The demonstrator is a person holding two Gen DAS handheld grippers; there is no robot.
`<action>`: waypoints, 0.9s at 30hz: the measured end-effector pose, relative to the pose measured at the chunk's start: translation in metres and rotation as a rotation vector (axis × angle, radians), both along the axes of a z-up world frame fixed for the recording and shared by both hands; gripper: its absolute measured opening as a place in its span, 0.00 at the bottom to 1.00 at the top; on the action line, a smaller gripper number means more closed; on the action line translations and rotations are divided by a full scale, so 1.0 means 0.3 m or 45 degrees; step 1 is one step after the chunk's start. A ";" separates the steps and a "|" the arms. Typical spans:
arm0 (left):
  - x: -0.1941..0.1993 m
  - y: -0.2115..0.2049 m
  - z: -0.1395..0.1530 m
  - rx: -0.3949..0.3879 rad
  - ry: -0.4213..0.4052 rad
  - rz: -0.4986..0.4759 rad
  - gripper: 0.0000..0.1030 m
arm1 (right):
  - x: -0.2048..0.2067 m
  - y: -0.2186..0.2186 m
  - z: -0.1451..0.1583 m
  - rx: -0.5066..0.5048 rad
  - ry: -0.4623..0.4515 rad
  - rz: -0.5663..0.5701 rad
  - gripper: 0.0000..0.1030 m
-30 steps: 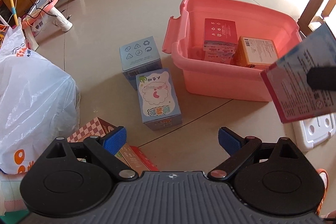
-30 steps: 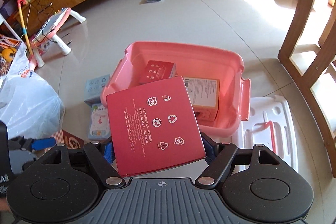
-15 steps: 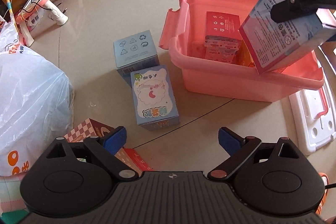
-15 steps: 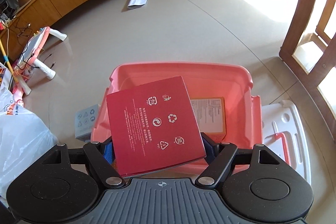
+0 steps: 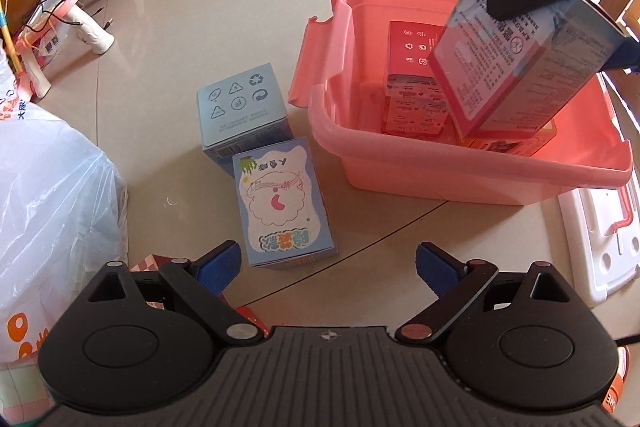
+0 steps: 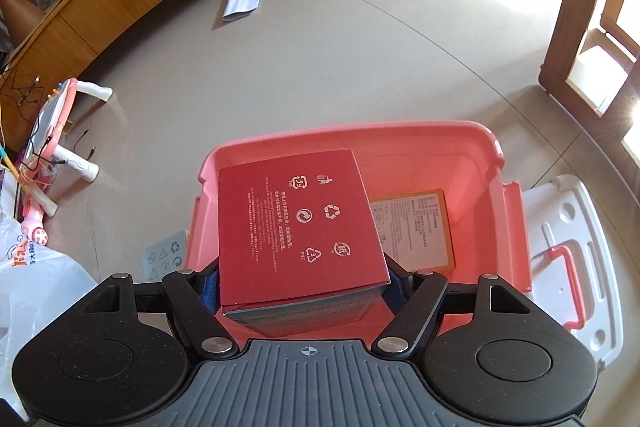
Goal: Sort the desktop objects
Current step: 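Carry the red card over the pink bin and lower it inside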
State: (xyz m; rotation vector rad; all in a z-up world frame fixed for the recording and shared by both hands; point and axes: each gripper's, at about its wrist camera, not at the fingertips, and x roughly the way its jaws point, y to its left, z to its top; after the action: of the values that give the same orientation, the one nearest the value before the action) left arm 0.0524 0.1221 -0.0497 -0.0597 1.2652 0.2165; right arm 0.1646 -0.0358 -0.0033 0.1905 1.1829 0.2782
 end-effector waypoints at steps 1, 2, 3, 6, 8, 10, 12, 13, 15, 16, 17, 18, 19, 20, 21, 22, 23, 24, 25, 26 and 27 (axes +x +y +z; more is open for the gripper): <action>0.007 0.002 -0.005 0.004 0.004 0.000 0.94 | -0.005 0.006 -0.007 0.004 0.010 0.001 0.68; 0.009 0.006 -0.010 0.002 0.007 0.004 0.94 | -0.007 0.015 -0.017 0.005 0.023 0.003 0.68; 0.012 0.009 -0.014 -0.003 0.009 0.009 0.94 | -0.008 0.023 -0.030 0.003 0.038 0.005 0.67; 0.018 0.021 -0.026 -0.015 0.016 0.025 0.94 | -0.003 0.033 -0.069 0.019 0.077 -0.029 0.67; 0.016 0.029 -0.035 -0.011 0.026 0.028 0.94 | 0.001 0.039 -0.096 0.033 0.110 -0.051 0.67; 0.011 0.039 -0.043 -0.010 0.036 0.036 0.94 | 0.001 0.056 -0.125 0.035 0.138 -0.052 0.67; 0.005 0.057 -0.043 -0.014 0.044 0.047 0.94 | 0.000 0.084 -0.155 0.018 0.162 -0.039 0.67; 0.002 0.064 -0.043 -0.014 0.046 0.052 0.94 | -0.001 0.100 -0.173 0.008 0.175 -0.030 0.67; -0.006 0.074 -0.045 -0.008 0.051 0.057 0.94 | -0.003 0.131 -0.208 -0.011 0.201 -0.013 0.66; -0.010 0.080 -0.046 -0.002 0.052 0.057 0.94 | -0.003 0.144 -0.225 -0.017 0.214 -0.007 0.66; -0.015 0.084 -0.048 0.006 0.049 0.057 0.94 | -0.002 0.155 -0.241 -0.022 0.228 -0.003 0.65; -0.019 0.089 -0.049 0.011 0.047 0.056 0.94 | 0.000 0.164 -0.259 -0.032 0.243 0.003 0.65; -0.023 0.095 -0.051 0.013 0.050 0.057 0.94 | 0.003 0.172 -0.277 -0.046 0.258 0.010 0.65; -0.026 0.100 -0.054 0.012 0.056 0.061 0.94 | 0.005 0.179 -0.293 -0.058 0.271 0.016 0.65; -0.029 0.105 -0.057 0.010 0.058 0.064 0.94 | 0.008 0.184 -0.308 -0.070 0.281 0.021 0.65; -0.032 0.108 -0.057 0.008 0.059 0.065 0.94 | 0.011 0.188 -0.322 -0.079 0.289 0.022 0.65; -0.035 0.110 -0.058 0.008 0.060 0.065 0.94 | 0.015 0.190 -0.335 -0.085 0.298 0.019 0.65; -0.038 0.113 -0.058 0.007 0.060 0.066 0.94 | 0.019 0.191 -0.347 -0.092 0.308 0.017 0.65; -0.040 0.113 -0.059 0.009 0.060 0.062 0.94 | 0.025 0.192 -0.358 -0.101 0.320 0.017 0.65; -0.042 0.112 -0.059 0.015 0.061 0.059 0.94 | 0.029 0.194 -0.370 -0.109 0.329 0.019 0.65; -0.043 0.112 -0.061 0.019 0.064 0.057 0.94 | 0.032 0.196 -0.381 -0.116 0.336 0.021 0.65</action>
State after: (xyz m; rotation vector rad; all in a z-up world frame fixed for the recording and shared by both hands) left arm 0.0395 0.1556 -0.0679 -0.0701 1.3131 0.2671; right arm 0.1741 0.0231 -0.1176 0.1401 1.4566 0.2170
